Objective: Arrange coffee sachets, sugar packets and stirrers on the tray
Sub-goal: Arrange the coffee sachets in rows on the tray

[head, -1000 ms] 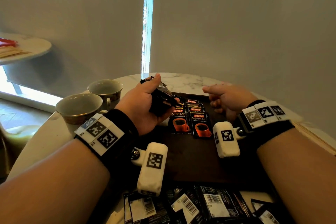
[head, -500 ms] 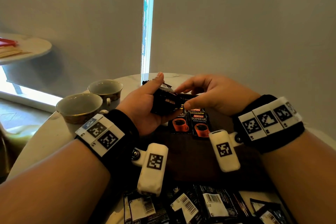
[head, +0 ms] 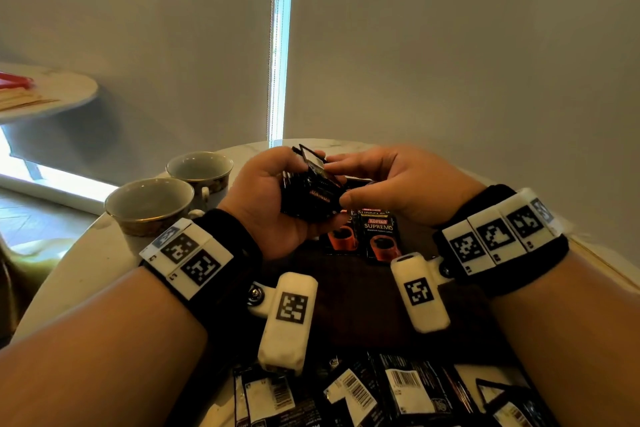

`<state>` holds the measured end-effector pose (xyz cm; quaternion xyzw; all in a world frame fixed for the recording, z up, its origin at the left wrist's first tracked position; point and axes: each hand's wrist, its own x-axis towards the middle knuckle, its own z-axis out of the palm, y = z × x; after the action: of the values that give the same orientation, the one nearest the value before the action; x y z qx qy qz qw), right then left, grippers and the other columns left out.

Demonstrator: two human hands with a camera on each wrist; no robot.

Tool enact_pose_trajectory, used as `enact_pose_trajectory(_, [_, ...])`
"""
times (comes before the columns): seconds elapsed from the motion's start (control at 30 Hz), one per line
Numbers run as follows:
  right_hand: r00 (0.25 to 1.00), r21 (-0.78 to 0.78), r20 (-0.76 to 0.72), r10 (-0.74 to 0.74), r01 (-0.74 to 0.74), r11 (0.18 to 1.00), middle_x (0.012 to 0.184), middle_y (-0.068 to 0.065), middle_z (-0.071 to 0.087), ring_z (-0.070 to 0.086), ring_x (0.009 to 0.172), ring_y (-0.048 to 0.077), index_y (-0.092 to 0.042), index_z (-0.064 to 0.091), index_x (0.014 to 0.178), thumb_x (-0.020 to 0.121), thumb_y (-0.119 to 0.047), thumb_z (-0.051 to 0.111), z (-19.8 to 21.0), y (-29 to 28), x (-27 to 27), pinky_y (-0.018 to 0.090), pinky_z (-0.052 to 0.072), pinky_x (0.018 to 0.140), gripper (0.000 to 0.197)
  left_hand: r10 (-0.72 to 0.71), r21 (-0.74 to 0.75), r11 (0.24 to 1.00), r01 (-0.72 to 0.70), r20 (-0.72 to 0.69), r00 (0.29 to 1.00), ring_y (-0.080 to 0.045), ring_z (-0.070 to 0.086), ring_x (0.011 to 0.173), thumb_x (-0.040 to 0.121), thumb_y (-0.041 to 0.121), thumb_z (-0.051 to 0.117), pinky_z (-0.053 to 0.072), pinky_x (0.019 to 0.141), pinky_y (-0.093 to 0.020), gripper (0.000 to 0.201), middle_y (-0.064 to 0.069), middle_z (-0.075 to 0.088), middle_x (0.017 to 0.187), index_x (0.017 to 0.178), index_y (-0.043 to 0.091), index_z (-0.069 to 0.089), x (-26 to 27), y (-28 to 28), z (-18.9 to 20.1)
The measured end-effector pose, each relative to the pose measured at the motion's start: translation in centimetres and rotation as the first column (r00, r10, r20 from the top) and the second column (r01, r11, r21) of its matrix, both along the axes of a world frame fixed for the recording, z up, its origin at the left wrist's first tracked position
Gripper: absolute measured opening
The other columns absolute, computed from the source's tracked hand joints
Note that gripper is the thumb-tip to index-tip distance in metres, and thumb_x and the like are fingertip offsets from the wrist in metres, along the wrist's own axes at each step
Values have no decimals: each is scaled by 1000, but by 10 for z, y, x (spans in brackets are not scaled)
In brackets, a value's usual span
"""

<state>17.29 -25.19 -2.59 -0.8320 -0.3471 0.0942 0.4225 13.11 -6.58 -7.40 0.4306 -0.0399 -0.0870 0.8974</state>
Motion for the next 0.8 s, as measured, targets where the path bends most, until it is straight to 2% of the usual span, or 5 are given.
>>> enact_pose_trajectory(0.27, [981, -13, 189, -44, 47, 999, 105, -10, 75, 69, 102, 8, -37, 75, 106, 89, -21, 71, -6, 1, 5, 43, 54, 99, 24, 175, 51, 984, -173, -36, 984, -32, 70, 94, 99, 17, 43, 62, 70, -44, 29, -21, 66, 117, 121, 7, 58, 8, -2, -2])
enact_pose_trajectory(0.37, [991, 104, 124, -39, 26, 994, 99, 1, 77, 72, 96, 19, -27, 77, 101, 93, -27, 66, -9, 2, 11, 46, 55, 92, 13, 200, 70, 978, -194, -90, 976, -28, 68, 92, 97, 19, 44, 61, 63, -37, 33, -16, 68, 109, 124, 7, 60, 9, 0, -2])
enact_pose_trajectory(0.43, [990, 216, 97, -100, 77, 973, 97, 5, 76, 71, 87, 16, -25, 75, 100, 97, -23, 61, -12, 2, 17, 39, 55, 79, 14, 225, 46, 974, -221, -136, 965, -30, 67, 95, 96, 17, 45, 61, 61, -38, 38, -18, 66, 115, 132, 7, 55, 9, 2, -2])
enact_pose_trajectory(0.57, [951, 416, 29, -308, 269, 869, 82, -2, 72, 65, 72, 14, -26, 64, 101, 100, -15, 57, -17, 0, 31, 33, 50, 61, 14, 283, 31, 959, -282, -154, 947, -32, 65, 97, 96, 14, 45, 60, 59, -38, 28, -16, 66, 107, 121, 17, 54, 11, 3, -1])
enact_pose_trajectory(0.8, [897, 310, -240, -371, 433, 847, 77, 5, 68, 57, 49, 8, -12, 64, 95, 95, -8, 63, -32, -6, 49, 19, 44, 42, 4, 324, 62, 946, -318, -131, 937, -32, 67, 97, 96, 20, 44, 54, 81, -47, 23, -14, 69, 102, 116, 19, 55, 13, 7, -3])
